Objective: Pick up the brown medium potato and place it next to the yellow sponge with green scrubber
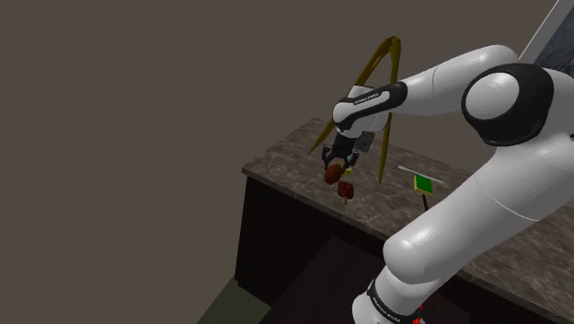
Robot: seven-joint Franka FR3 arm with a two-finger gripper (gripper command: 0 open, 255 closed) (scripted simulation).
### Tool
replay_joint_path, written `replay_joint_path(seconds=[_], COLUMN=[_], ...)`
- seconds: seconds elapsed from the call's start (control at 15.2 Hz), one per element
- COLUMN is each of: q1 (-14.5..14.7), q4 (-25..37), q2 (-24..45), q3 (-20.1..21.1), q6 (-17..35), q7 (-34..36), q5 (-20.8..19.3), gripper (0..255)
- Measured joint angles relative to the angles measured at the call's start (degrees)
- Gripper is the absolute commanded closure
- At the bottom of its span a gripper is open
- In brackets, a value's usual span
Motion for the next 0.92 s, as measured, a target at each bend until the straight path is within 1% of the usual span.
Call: replay_joint_path(seconds=[0.92], q1=[0.0], q4=[6.8], q2=[-4.5], q3=[0.6], q6=[-11.2], q7=[0.8], q5=[-0.6], gripper=[255])
